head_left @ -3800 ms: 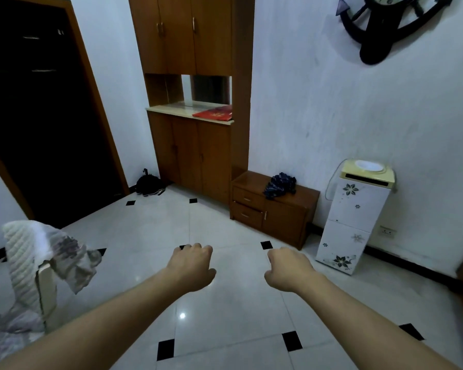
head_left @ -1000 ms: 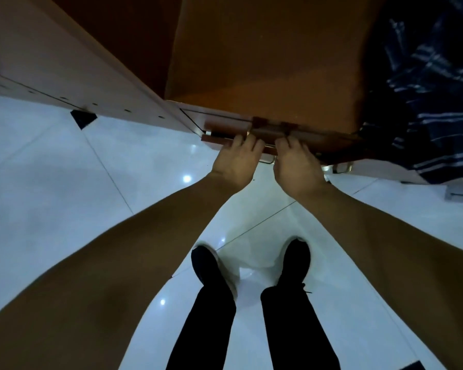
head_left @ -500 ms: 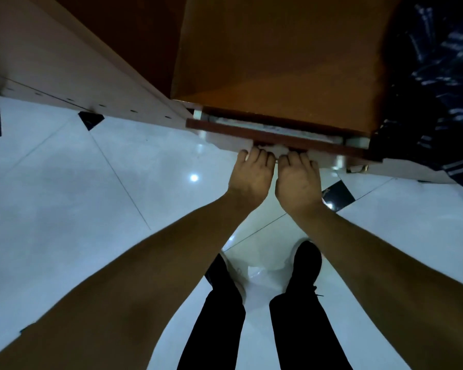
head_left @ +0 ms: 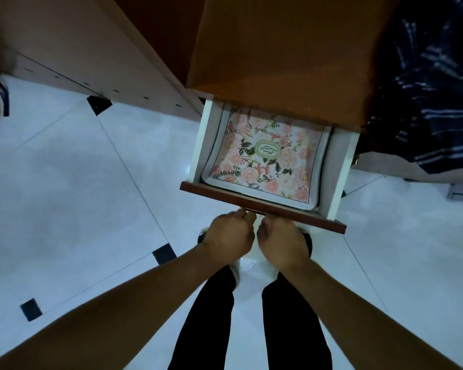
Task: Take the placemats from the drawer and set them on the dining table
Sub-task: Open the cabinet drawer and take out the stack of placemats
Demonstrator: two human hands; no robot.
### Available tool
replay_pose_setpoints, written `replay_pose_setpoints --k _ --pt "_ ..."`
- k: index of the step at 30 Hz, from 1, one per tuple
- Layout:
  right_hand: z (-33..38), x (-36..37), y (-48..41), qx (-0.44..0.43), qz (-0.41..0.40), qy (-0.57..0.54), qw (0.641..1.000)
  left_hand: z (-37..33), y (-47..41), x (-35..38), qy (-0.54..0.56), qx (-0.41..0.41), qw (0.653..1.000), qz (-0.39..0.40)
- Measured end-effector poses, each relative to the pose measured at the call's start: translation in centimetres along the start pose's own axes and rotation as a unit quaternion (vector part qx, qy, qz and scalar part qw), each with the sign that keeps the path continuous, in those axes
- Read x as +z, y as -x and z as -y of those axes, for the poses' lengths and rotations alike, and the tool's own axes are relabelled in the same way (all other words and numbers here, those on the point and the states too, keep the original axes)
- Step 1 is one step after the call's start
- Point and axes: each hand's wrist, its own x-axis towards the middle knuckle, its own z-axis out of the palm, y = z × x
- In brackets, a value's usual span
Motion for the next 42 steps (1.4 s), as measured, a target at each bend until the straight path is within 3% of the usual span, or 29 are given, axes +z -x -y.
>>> replay_pose_setpoints --k 2,5,8,12,17,18,23,32,36,42 --pt "-0.1 -2.9 -0.6 0.019 -0.041 -0.107 0.993 0.7 -0.7 -2.5 0.057 0.003 0.996 -0.073" --pt "-1.0 -6.6 -3.6 0.094 -0.120 -0.234 0.960 2.7 -3.4 -5.4 0.079 -0.035 0.989 -0.121" --pt "-2.8 -7.4 -7.9 0.202 -0.091 -0.231 0.947 4.4 -6.4 -6.1 0.038 -0.129 0.989 -0.063" --pt "-2.5 -7.2 -11.3 0.330 -0.004 -0.289 0.899 4.7 -8.0 -5.7 0.066 -0.218 0.973 0.040" --pt "-1.9 -6.8 -13.1 0.338 0.139 -0.208 0.907 4.7 -7.4 -4.8 0.067 -0.215 0.974 0.018" --pt "-2.4 -6.3 -13.3 0.329 0.142 -0.237 0.903 4.9 -7.2 -4.6 0.065 -0.211 0.975 0.015" --pt "-2.9 -5.8 -13.2 0.343 0.099 -0.353 0.865 5.4 -6.9 -4.2 0.065 -0.192 0.979 0.023" --pt "-3.4 -5.0 -12.5 0.411 0.095 -0.370 0.828 6.1 -6.8 -4.1 0.090 -0.178 0.980 0.016" --pt "-2.5 -5.4 -11.8 0.396 0.074 -0.396 0.825 6.1 -6.9 -3.9 0.079 -0.175 0.981 0.005" --pt "-1.9 -8.1 -8.3 0.324 0.007 -0.532 0.782 6.0 -6.1 -4.2 0.129 -0.169 0.975 -0.062"
